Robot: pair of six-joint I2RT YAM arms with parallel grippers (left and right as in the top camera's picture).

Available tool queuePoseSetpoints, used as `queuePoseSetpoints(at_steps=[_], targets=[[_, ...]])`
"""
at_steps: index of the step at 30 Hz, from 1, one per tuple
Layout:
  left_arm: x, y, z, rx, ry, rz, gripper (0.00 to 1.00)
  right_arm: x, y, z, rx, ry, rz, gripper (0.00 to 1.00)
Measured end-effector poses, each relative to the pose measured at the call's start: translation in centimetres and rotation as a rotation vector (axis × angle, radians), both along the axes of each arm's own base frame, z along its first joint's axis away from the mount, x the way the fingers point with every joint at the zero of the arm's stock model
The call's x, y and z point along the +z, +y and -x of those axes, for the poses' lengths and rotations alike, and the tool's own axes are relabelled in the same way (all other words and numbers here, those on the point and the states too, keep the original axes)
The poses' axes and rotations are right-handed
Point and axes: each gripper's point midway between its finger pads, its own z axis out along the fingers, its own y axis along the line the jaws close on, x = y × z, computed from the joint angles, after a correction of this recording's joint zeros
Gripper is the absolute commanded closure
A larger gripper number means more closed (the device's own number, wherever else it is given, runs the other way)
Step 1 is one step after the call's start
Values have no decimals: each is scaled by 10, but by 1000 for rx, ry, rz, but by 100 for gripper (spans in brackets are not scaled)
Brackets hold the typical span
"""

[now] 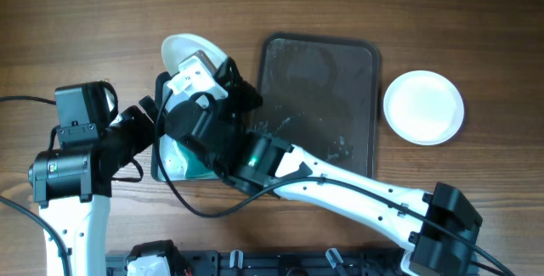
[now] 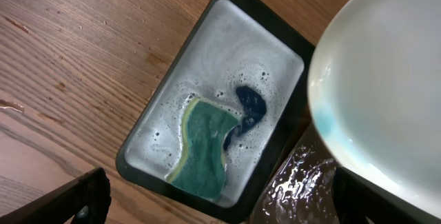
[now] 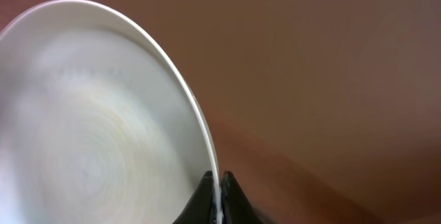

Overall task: Clean dirty plates on tray and stack at the side
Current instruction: 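Lift the plate with the right gripper and tilt it over the black tray, then carry the plate right and stack it on the cleaned plates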

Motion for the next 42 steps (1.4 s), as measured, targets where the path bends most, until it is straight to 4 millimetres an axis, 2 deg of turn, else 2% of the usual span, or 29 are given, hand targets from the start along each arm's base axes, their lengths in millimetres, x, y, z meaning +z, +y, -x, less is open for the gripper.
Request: queuePoseSetpoints(at_steps=[3, 9, 19, 31, 33, 36, 39, 42], targets=[[0, 0, 0, 0, 0, 0, 0, 5, -4, -5, -10, -18, 28, 96], [0, 0, 0, 0, 0, 0, 0, 18, 0, -8, -3, -56, 5, 96], [0, 0, 0, 0, 0, 0, 0, 21, -2, -8, -5, -68, 57, 96], [0, 0, 0, 0, 0, 0, 0, 21, -3, -8, -18, -68, 29, 96], [0, 0, 0, 0, 0, 0, 0, 15, -6, -8, -28, -49, 20, 96], [0, 0, 0, 0, 0, 0, 0, -8, -15, -10, -34, 37, 10, 96], [0, 0, 0, 0, 0, 0, 0, -49, -26, -16, -14, 231, -86, 96], [0, 0, 0, 0, 0, 0, 0, -78, -32, -24, 4, 416, -233, 96]])
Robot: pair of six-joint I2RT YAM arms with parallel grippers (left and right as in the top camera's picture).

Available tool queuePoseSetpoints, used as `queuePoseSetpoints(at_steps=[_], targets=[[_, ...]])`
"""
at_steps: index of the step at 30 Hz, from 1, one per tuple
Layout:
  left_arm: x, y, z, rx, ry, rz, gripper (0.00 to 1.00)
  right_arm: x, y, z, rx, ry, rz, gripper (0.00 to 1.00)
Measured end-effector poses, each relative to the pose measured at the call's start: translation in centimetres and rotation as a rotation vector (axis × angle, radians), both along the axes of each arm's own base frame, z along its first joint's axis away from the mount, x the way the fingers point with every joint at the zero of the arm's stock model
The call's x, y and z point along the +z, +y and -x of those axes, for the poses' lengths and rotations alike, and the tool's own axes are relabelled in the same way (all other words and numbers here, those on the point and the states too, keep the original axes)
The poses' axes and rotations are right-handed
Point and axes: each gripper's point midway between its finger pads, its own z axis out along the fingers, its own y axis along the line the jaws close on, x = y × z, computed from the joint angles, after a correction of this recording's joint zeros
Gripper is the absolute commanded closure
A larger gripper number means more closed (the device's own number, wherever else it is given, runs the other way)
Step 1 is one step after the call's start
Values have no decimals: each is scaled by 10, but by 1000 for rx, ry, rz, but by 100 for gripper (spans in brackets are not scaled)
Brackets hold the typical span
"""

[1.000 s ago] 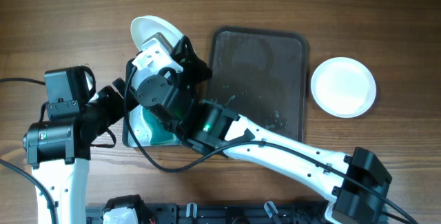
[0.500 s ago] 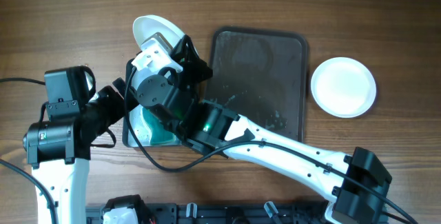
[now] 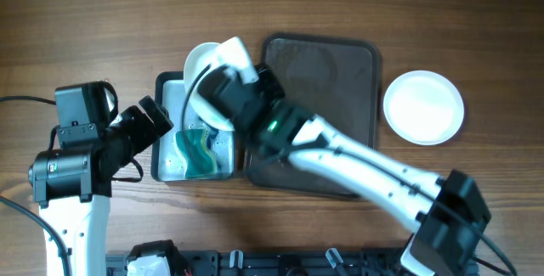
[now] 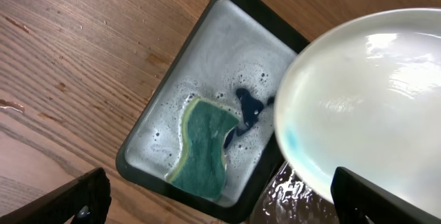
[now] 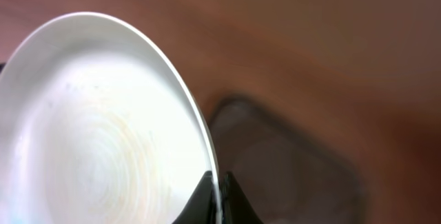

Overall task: Clean dirty plates on tray and stack at the side
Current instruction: 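Carry the plate right and stack it on the cleaned plates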

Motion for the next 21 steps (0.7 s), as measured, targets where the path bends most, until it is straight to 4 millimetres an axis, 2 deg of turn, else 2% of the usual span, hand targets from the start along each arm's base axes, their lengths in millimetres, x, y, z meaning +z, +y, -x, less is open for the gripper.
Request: queuePoseSetpoints(at_steps=[3, 5, 7, 8, 10, 11, 14, 15, 17, 20, 21], targets=[[0, 0, 0, 0, 1, 0, 0, -11, -9, -14, 4, 157, -186, 96], [0, 0, 0, 0, 0, 0, 0, -3, -22, -19, 12, 232, -300, 96], [0, 0, 0, 0, 0, 0, 0, 19, -43, -24, 12, 271, -409, 96], [0, 0, 0, 0, 0, 0, 0, 41, -67, -27, -5, 272, -483, 96], [0, 0, 0, 0, 0, 0, 0, 67, -109, -27, -48, 271, -559, 96], [0, 0, 0, 0, 0, 0, 0, 79, -139, -24, -92, 273, -595, 96], [0, 0, 0, 0, 1, 0, 0, 93, -230, -10, -291, 280, -652, 96], [0, 0, 0, 0, 1, 0, 0, 89, -257, -3, -366, 300, -662, 96], [0, 0, 0, 0, 2, 0, 0, 78, -296, 5, -482, 333, -678, 96], [0, 0, 0, 0, 2, 0, 0, 46, -353, 8, -654, 379, -710, 96], [0, 0, 0, 0, 2, 0, 0, 29, -372, 11, -719, 401, -725, 96]])
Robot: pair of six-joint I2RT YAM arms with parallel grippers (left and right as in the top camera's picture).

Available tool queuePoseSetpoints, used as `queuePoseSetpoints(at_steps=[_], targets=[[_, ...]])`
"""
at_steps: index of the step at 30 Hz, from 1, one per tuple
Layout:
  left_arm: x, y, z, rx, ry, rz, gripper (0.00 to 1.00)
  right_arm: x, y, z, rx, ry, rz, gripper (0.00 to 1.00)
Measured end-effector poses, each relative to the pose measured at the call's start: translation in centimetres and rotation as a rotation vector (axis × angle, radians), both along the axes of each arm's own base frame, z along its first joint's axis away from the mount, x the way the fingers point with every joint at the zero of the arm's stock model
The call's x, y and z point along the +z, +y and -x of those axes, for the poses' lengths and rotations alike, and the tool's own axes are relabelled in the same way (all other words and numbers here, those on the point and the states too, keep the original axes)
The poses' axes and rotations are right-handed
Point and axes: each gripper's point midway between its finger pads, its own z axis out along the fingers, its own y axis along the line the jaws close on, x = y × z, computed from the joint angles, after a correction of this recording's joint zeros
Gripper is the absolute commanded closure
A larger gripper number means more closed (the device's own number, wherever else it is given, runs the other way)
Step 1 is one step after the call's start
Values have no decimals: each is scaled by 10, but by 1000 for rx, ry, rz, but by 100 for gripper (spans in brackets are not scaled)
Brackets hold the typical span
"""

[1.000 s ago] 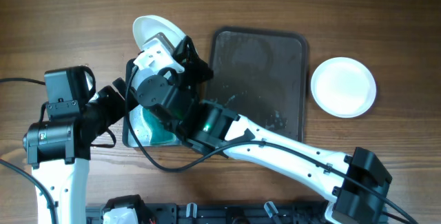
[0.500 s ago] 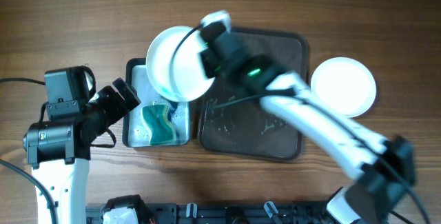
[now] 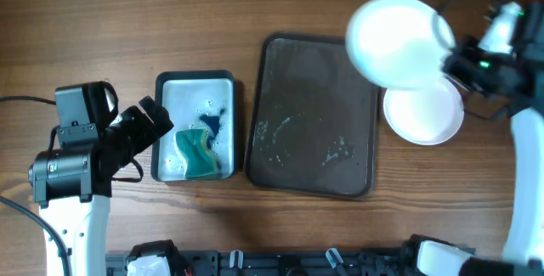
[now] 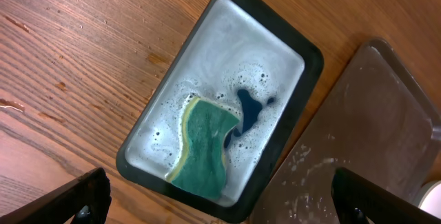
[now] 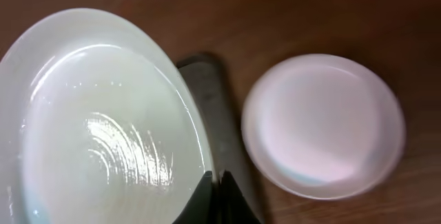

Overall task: Clean dirty plates on tray and stack at the side
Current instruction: 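Carry the plate right and stack it on the cleaned plates, then open the right gripper and release the plate onto the stack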

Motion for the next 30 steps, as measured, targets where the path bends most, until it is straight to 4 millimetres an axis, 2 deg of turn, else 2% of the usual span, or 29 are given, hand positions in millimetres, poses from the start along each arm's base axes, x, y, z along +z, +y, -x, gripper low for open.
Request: queuePoseSetpoints(at_steps=[3, 5, 8, 9, 10, 12, 13, 14, 18, 20, 21, 22, 23, 25, 26, 27, 28, 30], targets=[[0, 0, 0, 0, 1, 0, 0, -48, -42, 11, -130, 105, -42, 96], [0, 0, 0, 0, 1, 0, 0, -102, -75, 26, -247, 210, -101, 96], [0, 0, 0, 0, 1, 0, 0, -144, -90, 45, -334, 318, -170, 95], [0, 0, 0, 0, 0, 0, 0, -151, -92, 48, -347, 337, -187, 84], [0, 0, 0, 0, 1, 0, 0, -158, -93, 51, -355, 353, -205, 66], [0, 0, 0, 0, 1, 0, 0, -160, -91, 51, -344, 354, -227, 52], [0, 0, 0, 0, 0, 0, 0, -159, -88, 50, -330, 348, -233, 48], [0, 0, 0, 0, 1, 0, 0, -157, -85, 49, -316, 344, -238, 47], [0, 0, 0, 0, 1, 0, 0, -140, -66, 50, -258, 323, -238, 47], [0, 0, 0, 0, 1, 0, 0, -120, -53, 49, -204, 270, -218, 47], [0, 0, 0, 0, 0, 0, 0, -104, -42, 48, -157, 224, -206, 47], [0, 0, 0, 0, 1, 0, 0, -99, -38, 48, -133, 206, -197, 45], [0, 0, 0, 0, 1, 0, 0, -67, -13, 48, -44, 105, -191, 44], [0, 0, 0, 0, 0, 0, 0, -31, 25, 52, 130, -21, -185, 41], [0, 0, 0, 0, 0, 0, 0, -10, 53, 59, 252, -100, -184, 36], [0, 0, 0, 0, 1, 0, 0, 7, 77, 68, 360, -164, -184, 1], [0, 0, 0, 0, 1, 0, 0, 26, 103, 82, 478, -237, -188, 0], [0, 0, 0, 0, 1, 0, 0, 56, 143, 114, 663, -361, -184, 0]])
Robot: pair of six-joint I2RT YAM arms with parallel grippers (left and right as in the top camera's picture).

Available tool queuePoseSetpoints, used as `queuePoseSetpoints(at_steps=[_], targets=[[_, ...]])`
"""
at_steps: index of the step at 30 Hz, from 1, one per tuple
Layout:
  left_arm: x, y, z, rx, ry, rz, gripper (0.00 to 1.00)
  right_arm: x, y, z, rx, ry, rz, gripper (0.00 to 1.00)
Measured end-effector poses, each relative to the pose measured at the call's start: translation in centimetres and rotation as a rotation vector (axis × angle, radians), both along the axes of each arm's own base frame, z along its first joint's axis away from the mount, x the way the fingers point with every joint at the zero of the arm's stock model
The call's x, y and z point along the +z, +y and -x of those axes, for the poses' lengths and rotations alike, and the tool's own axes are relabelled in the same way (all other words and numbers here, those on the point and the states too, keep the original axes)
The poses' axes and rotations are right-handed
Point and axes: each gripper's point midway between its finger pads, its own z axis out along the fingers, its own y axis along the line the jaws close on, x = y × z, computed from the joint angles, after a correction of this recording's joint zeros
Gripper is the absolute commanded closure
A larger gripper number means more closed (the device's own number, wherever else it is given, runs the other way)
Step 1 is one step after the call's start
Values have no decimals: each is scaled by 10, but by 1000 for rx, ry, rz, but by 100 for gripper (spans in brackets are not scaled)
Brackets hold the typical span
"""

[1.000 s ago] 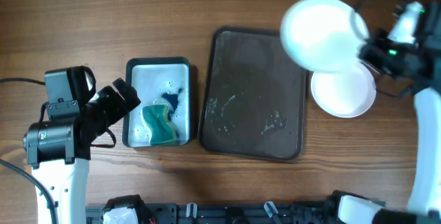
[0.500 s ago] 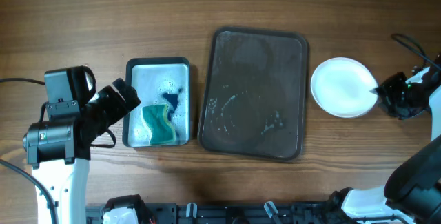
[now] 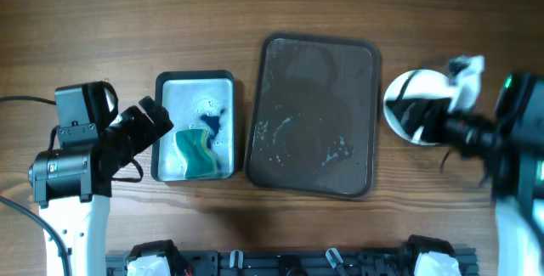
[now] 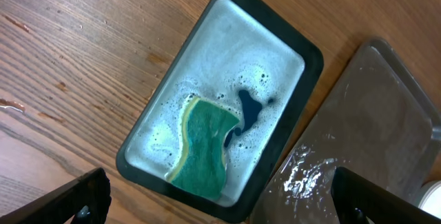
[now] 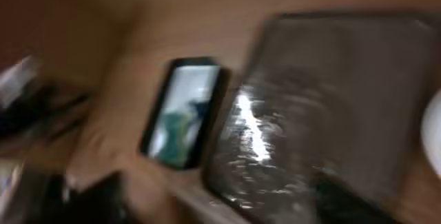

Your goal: Clean dirty plates on tray and stack at the side

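The dark tray [image 3: 319, 115] lies wet and bare of plates in the middle of the table. To its right sits the white plate stack [image 3: 416, 83], seen as one disc and partly covered. My right gripper [image 3: 415, 119] reaches over it from the right. The blurred right wrist view shows this gripper [image 5: 220, 203] open with nothing between its fingers. My left gripper [image 4: 220, 210] hangs open above the soapy basin [image 4: 172, 79]. A green sponge [image 4: 203, 148] lies in the suds.
The basin [image 3: 194, 127] stands just left of the tray, with the left arm [image 3: 76, 157] beside it at the table's left edge. The right arm [image 3: 510, 140] fills the right edge. Water shines on the tray's near left corner [image 4: 310, 176].
My right gripper held a white plate above the tray's far right corner and the side plate. Now it is open with no plate in it, low over the white plates. The left arm has not moved.
My right gripper first held a white plate tilted over the soapy basin, and then held it beside the basin at the tray's edge. Later the plate was on the right, over the side plate. Now the gripper is open there and the tray is bare.
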Motion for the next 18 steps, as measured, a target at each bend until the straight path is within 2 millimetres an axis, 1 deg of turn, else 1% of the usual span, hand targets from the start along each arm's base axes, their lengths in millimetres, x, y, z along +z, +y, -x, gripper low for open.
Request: queuePoseSetpoints(at_steps=[2, 4, 5, 7, 9, 12, 14, 16, 18], targets=[[0, 0, 0, 0, 0, 0, 0, 18, 19, 23, 91, -93, 0, 0], [0, 0, 0, 0, 0, 0, 0, 30, 31, 43, 154, -158, -6, 0], [0, 0, 0, 0, 0, 0, 0, 35, 34, 51, 171, -184, -8, 0], [0, 0, 0, 0, 0, 0, 0, 41, 36, 60, 181, -220, -8, 0], [0, 0, 0, 0, 0, 0, 0, 44, 36, 65, 183, -243, -7, 0], [0, 0, 0, 0, 0, 0, 0, 43, 34, 66, 176, -246, 8, 0], [0, 0, 0, 0, 0, 0, 0, 41, 30, 62, 155, -258, 41, 0], [0, 0, 0, 0, 0, 0, 0, 46, 25, 51, 124, -320, 88, 0], [0, 0, 0, 0, 0, 0, 0, 59, 18, 34, 77, -446, 141, 0]])
